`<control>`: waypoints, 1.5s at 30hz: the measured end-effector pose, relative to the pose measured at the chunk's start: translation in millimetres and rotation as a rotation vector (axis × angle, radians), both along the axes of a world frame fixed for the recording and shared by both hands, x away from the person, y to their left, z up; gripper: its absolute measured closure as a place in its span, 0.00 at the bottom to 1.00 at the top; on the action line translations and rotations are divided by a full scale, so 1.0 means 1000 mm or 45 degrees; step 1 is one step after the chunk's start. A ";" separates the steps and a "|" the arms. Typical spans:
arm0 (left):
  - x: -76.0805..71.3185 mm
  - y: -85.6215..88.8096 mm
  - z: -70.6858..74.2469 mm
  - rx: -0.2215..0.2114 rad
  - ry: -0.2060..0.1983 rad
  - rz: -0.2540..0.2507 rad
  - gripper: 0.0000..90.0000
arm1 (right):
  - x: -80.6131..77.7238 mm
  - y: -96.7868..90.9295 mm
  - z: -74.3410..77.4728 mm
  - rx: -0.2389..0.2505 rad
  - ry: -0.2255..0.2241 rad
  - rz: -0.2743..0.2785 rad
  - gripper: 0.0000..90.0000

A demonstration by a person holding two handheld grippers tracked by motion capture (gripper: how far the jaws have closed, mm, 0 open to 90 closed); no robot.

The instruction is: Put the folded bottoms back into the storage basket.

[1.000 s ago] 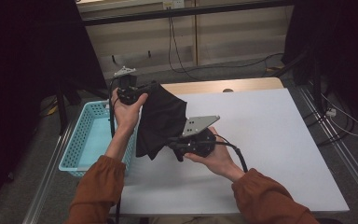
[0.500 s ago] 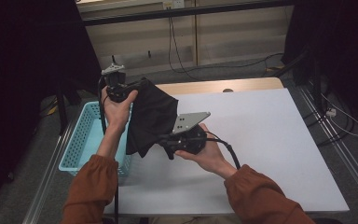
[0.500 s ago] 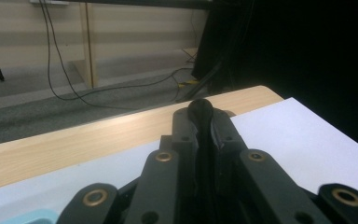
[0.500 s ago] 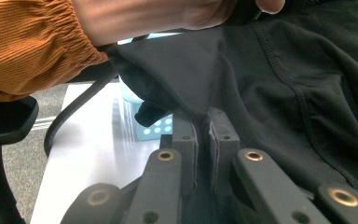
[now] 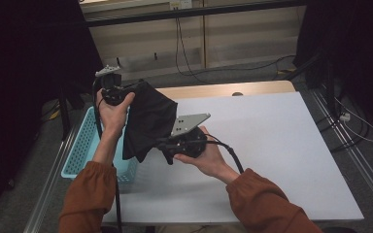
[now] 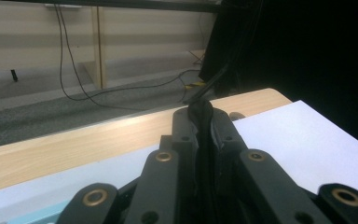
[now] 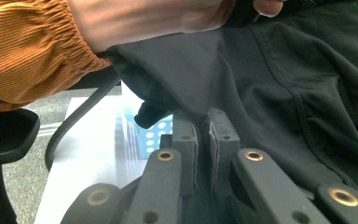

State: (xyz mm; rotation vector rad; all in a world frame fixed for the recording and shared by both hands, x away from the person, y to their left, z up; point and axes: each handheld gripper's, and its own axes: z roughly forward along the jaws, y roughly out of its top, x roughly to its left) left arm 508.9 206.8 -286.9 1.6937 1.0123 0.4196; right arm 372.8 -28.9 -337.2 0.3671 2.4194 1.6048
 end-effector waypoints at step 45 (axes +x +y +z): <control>0.001 0.066 0.013 -0.004 0.011 0.107 0.92 | 0.006 0.058 0.016 0.052 -0.017 0.100 0.93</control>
